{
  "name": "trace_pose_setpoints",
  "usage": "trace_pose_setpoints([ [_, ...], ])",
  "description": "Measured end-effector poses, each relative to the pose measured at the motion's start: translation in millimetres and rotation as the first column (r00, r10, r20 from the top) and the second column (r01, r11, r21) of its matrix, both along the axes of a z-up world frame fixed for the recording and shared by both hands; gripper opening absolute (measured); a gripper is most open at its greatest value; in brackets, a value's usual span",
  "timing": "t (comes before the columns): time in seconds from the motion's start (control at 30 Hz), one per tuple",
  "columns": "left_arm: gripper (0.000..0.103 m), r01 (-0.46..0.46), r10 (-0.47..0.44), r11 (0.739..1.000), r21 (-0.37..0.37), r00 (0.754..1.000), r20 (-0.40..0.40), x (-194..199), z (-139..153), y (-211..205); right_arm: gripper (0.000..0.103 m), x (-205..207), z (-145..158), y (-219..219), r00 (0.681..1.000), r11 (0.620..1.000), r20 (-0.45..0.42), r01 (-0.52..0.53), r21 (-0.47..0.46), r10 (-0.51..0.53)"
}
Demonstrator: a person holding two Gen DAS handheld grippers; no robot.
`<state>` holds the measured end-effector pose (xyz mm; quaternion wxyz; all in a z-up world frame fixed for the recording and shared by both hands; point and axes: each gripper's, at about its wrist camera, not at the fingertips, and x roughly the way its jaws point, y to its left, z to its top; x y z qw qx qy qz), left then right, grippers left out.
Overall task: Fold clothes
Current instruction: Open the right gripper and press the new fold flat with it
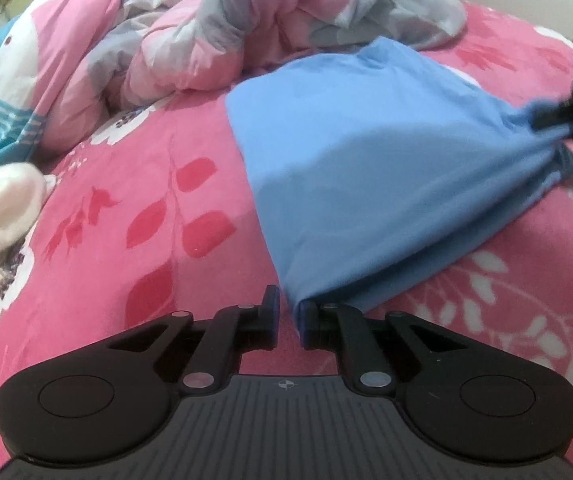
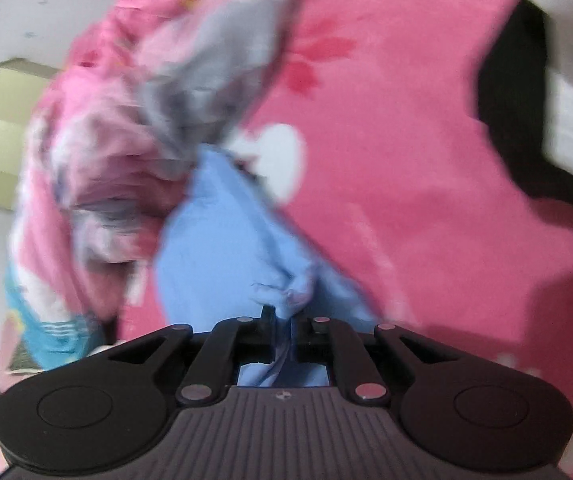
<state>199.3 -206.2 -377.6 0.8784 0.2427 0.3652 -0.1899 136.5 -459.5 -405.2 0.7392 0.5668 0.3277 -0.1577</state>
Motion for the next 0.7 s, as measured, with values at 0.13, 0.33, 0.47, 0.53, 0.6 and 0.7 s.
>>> trace_pose_setpoints([
  [0.13, 0.010, 0.027, -0.027, 1.000, 0.012, 1.000, -0.004, 1.3, 0.8, 0.5, 0.012, -13.9, -6.2, -9.7, 0.999, 0.998, -0.004, 0.034, 0.057, -0.034],
  [0.33, 0.012, 0.081, -0.081, 0.996, 0.032, 0.997, -0.006, 1.7, 2.4, 3.5, 0.016, -16.5, 26.3, -13.6, 0.999, 0.991, -0.048, -0.027, -0.132, 0.021],
  [0.47, 0.018, 0.116, -0.115, 0.993, 0.034, 0.993, -0.041, -2.3, 8.6, 13.4, 0.016, -6.8, 53.5, -6.1, 0.991, 0.942, -0.086, -0.124, -0.311, 0.103],
  [0.53, 0.021, 0.129, -0.127, 0.991, 0.033, 0.990, -0.061, -6.1, 14.7, 21.9, 0.016, 4.9, 66.4, 2.5, 0.980, 0.898, -0.090, -0.197, -0.393, 0.175],
  [0.6, 0.021, 0.113, -0.112, 0.994, 0.002, 0.991, -0.074, -8.3, 26.8, 32.8, 0.016, 21.7, 78.3, 13.8, 0.961, 0.834, -0.095, -0.274, -0.480, 0.261],
  [0.7, 0.021, 0.075, -0.078, 0.996, -0.045, 0.995, -0.061, -7.9, 45.0, 42.1, 0.014, 53.3, 90.1, 33.6, 0.909, 0.704, -0.109, -0.382, -0.599, 0.401],
])
